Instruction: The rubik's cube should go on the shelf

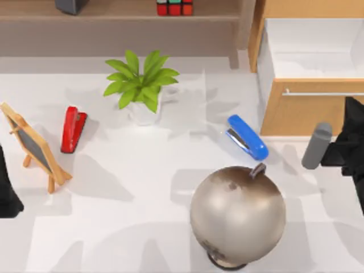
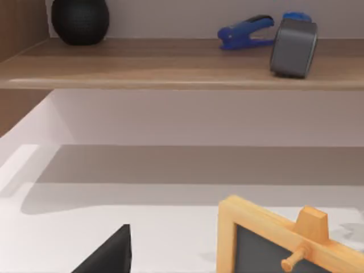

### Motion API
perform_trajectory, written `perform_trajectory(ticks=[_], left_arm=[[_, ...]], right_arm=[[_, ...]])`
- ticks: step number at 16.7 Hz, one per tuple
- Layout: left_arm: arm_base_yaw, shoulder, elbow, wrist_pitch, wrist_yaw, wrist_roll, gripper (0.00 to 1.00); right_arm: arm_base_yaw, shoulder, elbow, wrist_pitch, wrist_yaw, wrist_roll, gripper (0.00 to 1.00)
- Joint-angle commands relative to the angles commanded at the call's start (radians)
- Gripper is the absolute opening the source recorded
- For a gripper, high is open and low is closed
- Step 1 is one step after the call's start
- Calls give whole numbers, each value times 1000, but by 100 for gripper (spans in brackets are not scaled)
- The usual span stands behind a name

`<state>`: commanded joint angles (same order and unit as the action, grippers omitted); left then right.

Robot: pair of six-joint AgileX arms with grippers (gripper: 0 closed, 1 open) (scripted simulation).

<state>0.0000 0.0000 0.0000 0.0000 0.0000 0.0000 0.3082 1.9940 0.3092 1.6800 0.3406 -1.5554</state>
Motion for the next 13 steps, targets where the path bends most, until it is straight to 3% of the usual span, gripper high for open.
perform_trajectory(ticks=[13], left_arm=[[0,0,0,0,0,0,100]], right_arm=[[-27,29,100,-65,-28,-3,0]])
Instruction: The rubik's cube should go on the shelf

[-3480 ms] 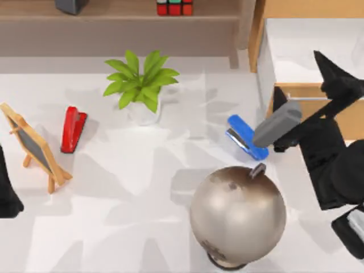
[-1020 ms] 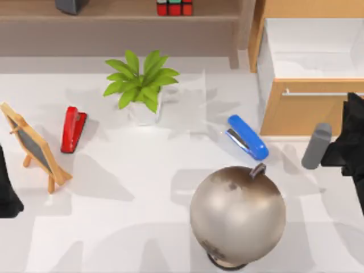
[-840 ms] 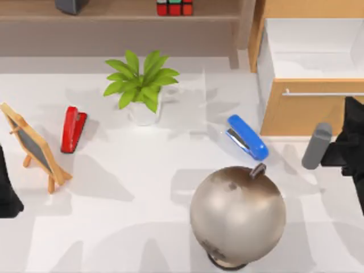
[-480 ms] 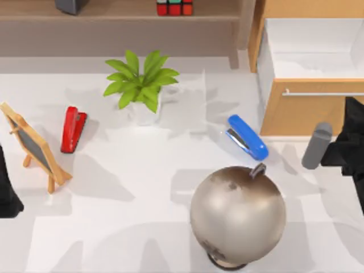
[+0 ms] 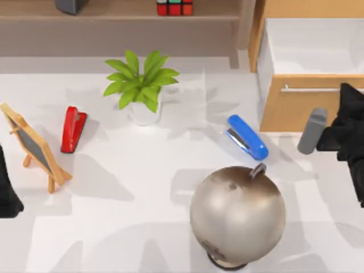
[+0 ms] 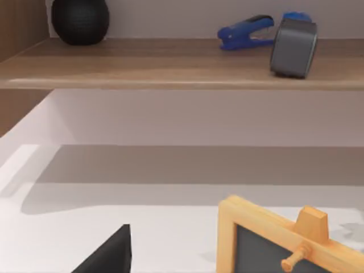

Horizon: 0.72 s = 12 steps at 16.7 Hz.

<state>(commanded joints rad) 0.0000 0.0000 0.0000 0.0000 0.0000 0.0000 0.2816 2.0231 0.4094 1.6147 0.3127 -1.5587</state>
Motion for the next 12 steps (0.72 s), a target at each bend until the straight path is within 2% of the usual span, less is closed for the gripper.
perform_trajectory(ticks=[7,12], left_arm=[[0,0,0,0,0,0,100],[0,0,0,0,0,0,100]], right_arm=[[-41,47,140,-101,-39,3,0],[-37,39,145,-98,-40,-3,0]])
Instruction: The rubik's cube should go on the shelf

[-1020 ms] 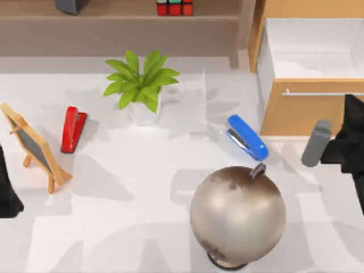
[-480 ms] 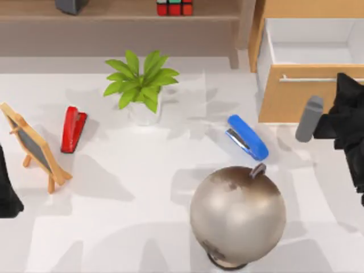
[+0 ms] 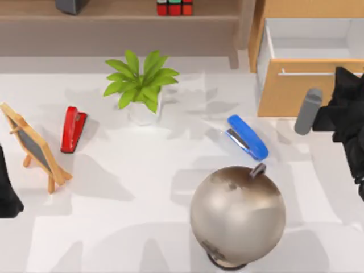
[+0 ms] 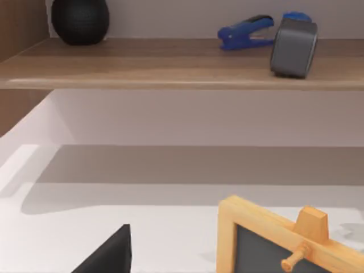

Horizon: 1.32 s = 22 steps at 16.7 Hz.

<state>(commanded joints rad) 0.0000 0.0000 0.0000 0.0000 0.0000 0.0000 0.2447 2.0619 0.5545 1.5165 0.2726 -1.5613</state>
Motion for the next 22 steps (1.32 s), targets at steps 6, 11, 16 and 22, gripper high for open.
perform_trajectory(ticks=[6,11,16,22], left_arm=[[0,0,0,0,0,0,100],[0,0,0,0,0,0,100],[0,0,0,0,0,0,100],[0,0,0,0,0,0,100]], right_arm=[[-12,31,71,-39,-12,-3,0],[-26,62,148,-84,-25,-3,0],[-41,99,234,-137,-41,-3,0],[-48,109,266,-157,-46,0,0]])
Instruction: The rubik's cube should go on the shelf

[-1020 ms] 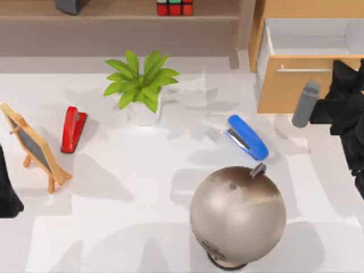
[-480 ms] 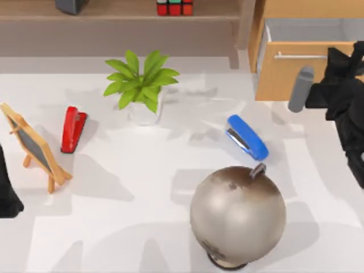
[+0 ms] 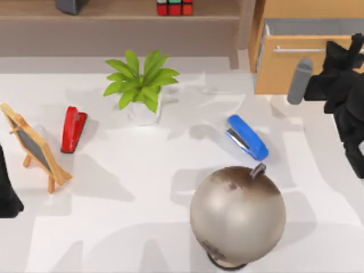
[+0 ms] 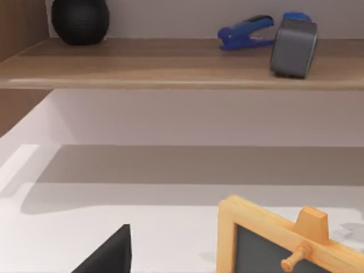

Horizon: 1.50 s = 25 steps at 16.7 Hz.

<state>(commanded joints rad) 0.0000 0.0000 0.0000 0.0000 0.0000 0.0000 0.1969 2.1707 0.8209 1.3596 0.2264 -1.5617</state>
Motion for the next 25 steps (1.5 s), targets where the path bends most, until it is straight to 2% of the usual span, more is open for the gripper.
perform_trajectory(ticks=[5,16,21,25], left_arm=[[0,0,0,0,0,0,100],[0,0,0,0,0,0,100],[0,0,0,0,0,0,100],[0,0,0,0,0,0,100]], right_arm=[[1,4,40,-10,-3,-1,0],[-28,121,277,-152,-31,-1,0],[-29,125,287,-157,-33,-2,0],[-29,125,287,-157,-33,-2,30]])
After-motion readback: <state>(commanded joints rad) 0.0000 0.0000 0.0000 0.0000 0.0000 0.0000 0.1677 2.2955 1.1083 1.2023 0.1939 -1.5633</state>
